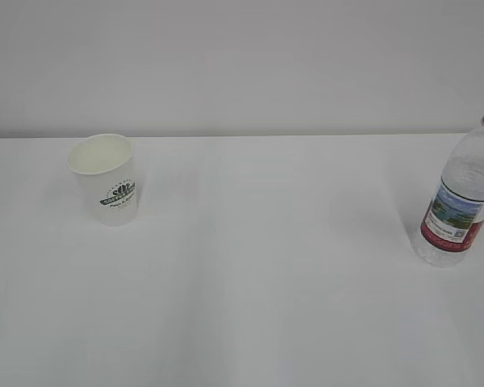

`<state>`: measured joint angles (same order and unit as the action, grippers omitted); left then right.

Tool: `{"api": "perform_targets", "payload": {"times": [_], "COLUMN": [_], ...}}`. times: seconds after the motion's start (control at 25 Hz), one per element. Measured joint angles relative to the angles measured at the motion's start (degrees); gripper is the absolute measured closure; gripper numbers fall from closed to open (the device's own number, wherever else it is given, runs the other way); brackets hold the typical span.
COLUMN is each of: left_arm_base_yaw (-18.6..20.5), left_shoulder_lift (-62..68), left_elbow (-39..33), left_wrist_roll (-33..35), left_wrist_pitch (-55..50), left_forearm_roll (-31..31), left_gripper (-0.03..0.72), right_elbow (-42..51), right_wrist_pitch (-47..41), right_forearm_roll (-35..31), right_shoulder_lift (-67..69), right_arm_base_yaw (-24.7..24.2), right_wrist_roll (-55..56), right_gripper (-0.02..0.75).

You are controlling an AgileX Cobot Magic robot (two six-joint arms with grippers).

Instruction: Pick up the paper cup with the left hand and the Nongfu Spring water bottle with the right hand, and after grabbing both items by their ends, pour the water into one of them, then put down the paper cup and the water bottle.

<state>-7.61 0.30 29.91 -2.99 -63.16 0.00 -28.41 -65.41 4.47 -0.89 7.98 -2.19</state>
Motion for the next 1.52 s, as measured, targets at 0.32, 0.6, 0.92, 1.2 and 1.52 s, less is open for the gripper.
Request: {"api": "perform_targets", "payload": {"times": [0.32,0.6,0.92,1.2,1.52], "left_arm_base_yaw": [0.00,0.00,0.00,0.00,0.00], "left_shoulder_lift": [0.00,0.00,0.00,0.00,0.00], "left_elbow": [0.00,0.00,0.00,0.00,0.00], "left_wrist_roll": [0.12,0.12,0.12,0.12,0.12], "left_wrist_pitch": [0.00,0.00,0.00,0.00,0.00], "left_forearm_roll": [0.00,0.00,0.00,0.00,0.00], "left_gripper": [0.067,0.109,0.129,0.148,0.151], "right_elbow": [0.00,0.00,0.00,0.00,0.00], "right_wrist_pitch": [0.00,0.00,0.00,0.00,0.00], "right_forearm_roll": [0.00,0.00,0.00,0.00,0.00], "right_shoulder_lift": [0.00,0.00,0.00,0.00,0.00], "right_arm_base_yaw": [0.00,0.00,0.00,0.00,0.00], "right_wrist_roll": [0.00,0.00,0.00,0.00,0.00], "right_gripper": [0.203,0.204,0.204,0.204,0.204]}}
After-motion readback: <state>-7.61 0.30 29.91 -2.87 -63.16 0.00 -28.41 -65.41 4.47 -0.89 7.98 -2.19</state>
